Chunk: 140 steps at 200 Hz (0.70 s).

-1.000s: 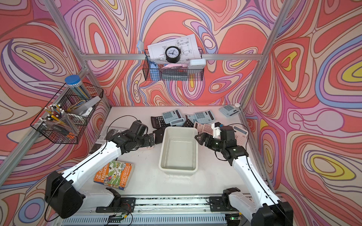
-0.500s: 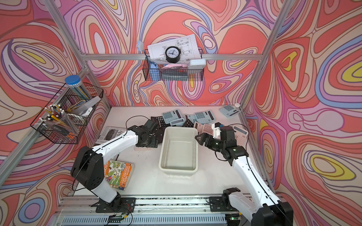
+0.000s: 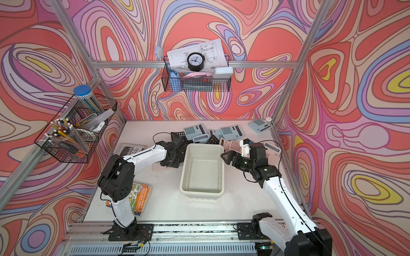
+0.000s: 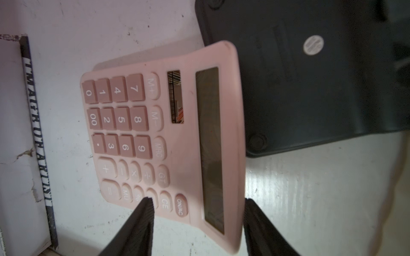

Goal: Put the calculator in the storage box
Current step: Pick up the calculator at the center of the board.

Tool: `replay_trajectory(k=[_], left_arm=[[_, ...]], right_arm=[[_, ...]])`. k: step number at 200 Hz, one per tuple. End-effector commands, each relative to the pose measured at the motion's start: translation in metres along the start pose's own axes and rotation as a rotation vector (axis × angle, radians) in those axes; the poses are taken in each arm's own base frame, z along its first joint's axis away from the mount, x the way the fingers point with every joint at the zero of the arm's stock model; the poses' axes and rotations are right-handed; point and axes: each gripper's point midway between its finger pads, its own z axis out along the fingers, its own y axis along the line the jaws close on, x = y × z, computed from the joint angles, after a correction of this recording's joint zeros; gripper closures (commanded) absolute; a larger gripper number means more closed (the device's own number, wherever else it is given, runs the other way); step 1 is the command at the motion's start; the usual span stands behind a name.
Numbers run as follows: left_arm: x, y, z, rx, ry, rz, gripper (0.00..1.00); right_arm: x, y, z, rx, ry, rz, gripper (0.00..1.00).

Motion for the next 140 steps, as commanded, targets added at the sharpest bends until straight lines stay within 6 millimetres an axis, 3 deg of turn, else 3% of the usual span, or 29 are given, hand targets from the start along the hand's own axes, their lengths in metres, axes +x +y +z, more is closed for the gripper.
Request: replay_trajectory(k=[1, 30, 84, 120, 140], left_arm=[[-0.005, -0.001, 0.003, -0.032, -0.006, 0.017, 0.49], [-0.006, 0.001, 0.009, -0.061, -0.001, 0.025, 0.63], [-0.005, 0.008, 0.006, -0.107, 0.009, 0.04, 1.0], [-0.009, 0.018, -0.018, -0.144, -0.015, 0.063, 1.0], [-0.011, 0.023, -0.039, -0.145, -0.036, 0.064, 1.0]], right_arm=[[-0.007, 0.006, -0.003, -0.002, -0.017, -0.017, 0.08], [-0.007, 0.005, -0.001, -0.002, -0.014, -0.018, 0.08], [-0.006, 0.004, 0.0, -0.001, -0.012, -0.019, 0.08], [-0.009, 0.007, -0.001, -0.008, -0.014, -0.021, 0.07], [-0.011, 0.009, -0.002, -0.011, -0.017, -0.024, 0.02]])
